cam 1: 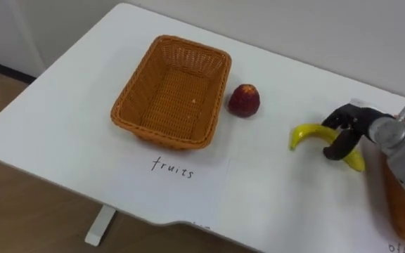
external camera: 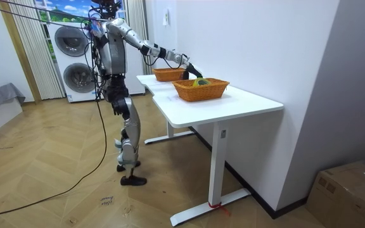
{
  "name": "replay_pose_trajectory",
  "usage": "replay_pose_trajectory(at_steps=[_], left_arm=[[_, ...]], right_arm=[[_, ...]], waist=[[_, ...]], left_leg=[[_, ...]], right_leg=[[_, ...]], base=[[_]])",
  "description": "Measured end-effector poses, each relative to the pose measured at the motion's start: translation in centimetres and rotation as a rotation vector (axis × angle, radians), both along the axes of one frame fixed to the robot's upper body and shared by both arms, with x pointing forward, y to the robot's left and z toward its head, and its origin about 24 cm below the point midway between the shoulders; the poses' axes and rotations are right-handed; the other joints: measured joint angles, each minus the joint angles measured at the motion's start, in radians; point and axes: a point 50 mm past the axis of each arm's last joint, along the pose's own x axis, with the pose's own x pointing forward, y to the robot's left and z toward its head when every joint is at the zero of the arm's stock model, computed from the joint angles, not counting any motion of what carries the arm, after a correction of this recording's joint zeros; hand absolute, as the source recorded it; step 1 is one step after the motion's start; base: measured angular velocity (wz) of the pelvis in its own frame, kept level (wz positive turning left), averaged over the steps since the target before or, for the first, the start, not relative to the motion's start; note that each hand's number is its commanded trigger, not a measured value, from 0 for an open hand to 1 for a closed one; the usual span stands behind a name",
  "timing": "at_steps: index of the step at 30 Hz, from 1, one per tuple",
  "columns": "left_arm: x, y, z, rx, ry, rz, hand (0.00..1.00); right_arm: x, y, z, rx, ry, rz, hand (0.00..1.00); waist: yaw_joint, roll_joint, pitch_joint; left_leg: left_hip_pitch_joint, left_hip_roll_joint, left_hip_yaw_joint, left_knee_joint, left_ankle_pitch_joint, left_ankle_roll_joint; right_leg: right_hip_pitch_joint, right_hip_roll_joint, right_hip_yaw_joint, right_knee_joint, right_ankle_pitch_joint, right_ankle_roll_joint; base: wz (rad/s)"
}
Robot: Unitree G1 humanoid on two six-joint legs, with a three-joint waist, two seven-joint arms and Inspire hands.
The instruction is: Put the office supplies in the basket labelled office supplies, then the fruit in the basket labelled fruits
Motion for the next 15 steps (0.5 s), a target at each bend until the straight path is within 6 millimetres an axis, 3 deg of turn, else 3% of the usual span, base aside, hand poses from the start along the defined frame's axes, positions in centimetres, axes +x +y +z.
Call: replay_pose_trajectory(at_steps=[7,8,9,14,15], left_arm=[[0.0,0.6,0.1,0.013,0.008,0.015,0.0],[0.2,0.6,0.1,0.015,0.008,0.016,0.0],[0.1,0.7,0.1,0.018,0.01,0.017,0.0],[-0.1,1.0,0.2,0.029,0.021,0.03,0.0],[-0.2,1.1,0.2,0.029,0.024,0.034,0.0]], right_arm=[[-0.2,0.7,-0.5,-0.057,0.081,0.059,0.95],[-0.2,1.0,-0.7,-0.061,0.094,0.069,0.96],[-0.3,1.2,-0.9,-0.079,0.116,0.091,0.97],[-0.6,1.6,-1.3,-0.106,0.161,0.126,1.0],[-0.6,1.7,-1.3,-0.105,0.164,0.127,1.0]], waist=[[0.02,-0.015,-0.0044],[0.022,-0.013,-0.0008],[0.025,-0.02,-0.0034],[0.027,-0.031,-0.0006],[0.028,-0.037,-0.0034]], left_leg=[[0.016,0.0,0.001,-0.014,0.001,-0.001],[0.025,0.0,-0.001,-0.017,0.001,-0.001],[0.032,0.0,-0.001,-0.027,0.001,-0.001],[0.039,-0.002,-0.003,-0.032,0.001,0.0],[0.039,-0.002,-0.003,-0.032,0.001,0.0]], right_leg=[[0.007,0.0,-0.002,0.0,0.0,0.0],[0.016,0.0,-0.004,-0.001,0.0,0.0],[0.021,-0.001,-0.004,-0.002,-0.001,0.001],[0.027,-0.003,-0.007,-0.003,-0.001,0.002],[0.028,-0.003,-0.007,-0.003,-0.001,0.002]], base=[[0.0],[0.0],[0.0],[0.0],[0.0]])
